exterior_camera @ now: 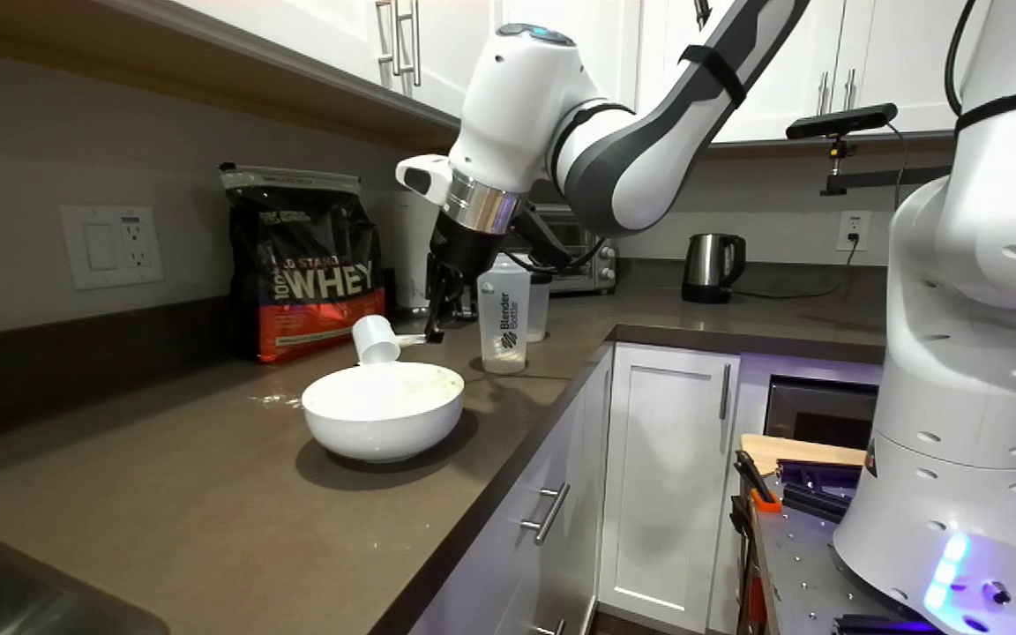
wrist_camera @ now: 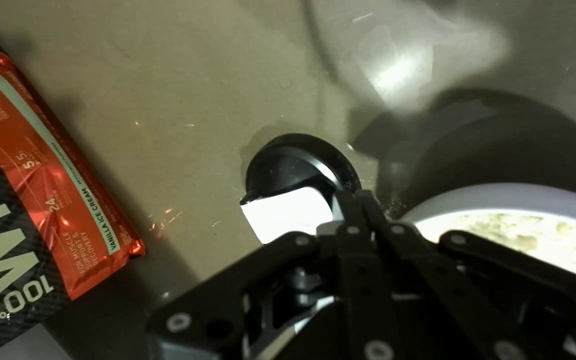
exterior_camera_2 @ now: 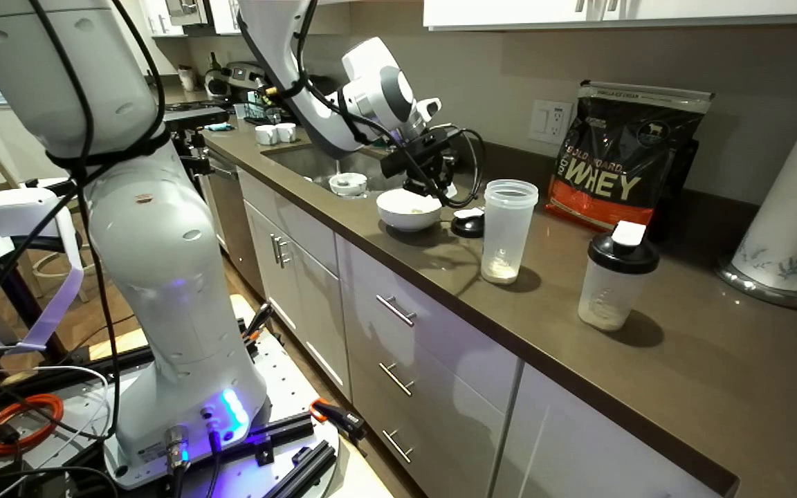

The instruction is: Scoop some powder and put it in the bottle

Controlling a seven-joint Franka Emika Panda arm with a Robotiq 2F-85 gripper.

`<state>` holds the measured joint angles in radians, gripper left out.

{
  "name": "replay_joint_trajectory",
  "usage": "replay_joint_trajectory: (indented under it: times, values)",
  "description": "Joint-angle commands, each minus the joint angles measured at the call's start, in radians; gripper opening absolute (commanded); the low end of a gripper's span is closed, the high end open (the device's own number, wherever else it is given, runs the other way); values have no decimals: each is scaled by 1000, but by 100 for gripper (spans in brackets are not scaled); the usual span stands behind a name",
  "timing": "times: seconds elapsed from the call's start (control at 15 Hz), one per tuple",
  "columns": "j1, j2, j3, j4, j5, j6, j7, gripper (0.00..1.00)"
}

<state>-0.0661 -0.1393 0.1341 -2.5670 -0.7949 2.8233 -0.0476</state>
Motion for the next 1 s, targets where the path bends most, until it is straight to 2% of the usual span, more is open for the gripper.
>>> replay_joint_trajectory:
  times: [0.0,0.53,0.67,0.8,0.93]
  values:
    - [-16,29,6,26,-53,0,45,1]
    - [-11,44,0,47,-104,-10,61,1]
    - [-6,45,-7,45,-74,-2,38,1]
    - [9,47,-18,36,5,12,-16,1]
    - [51,39,-52,28,78,10,-62,1]
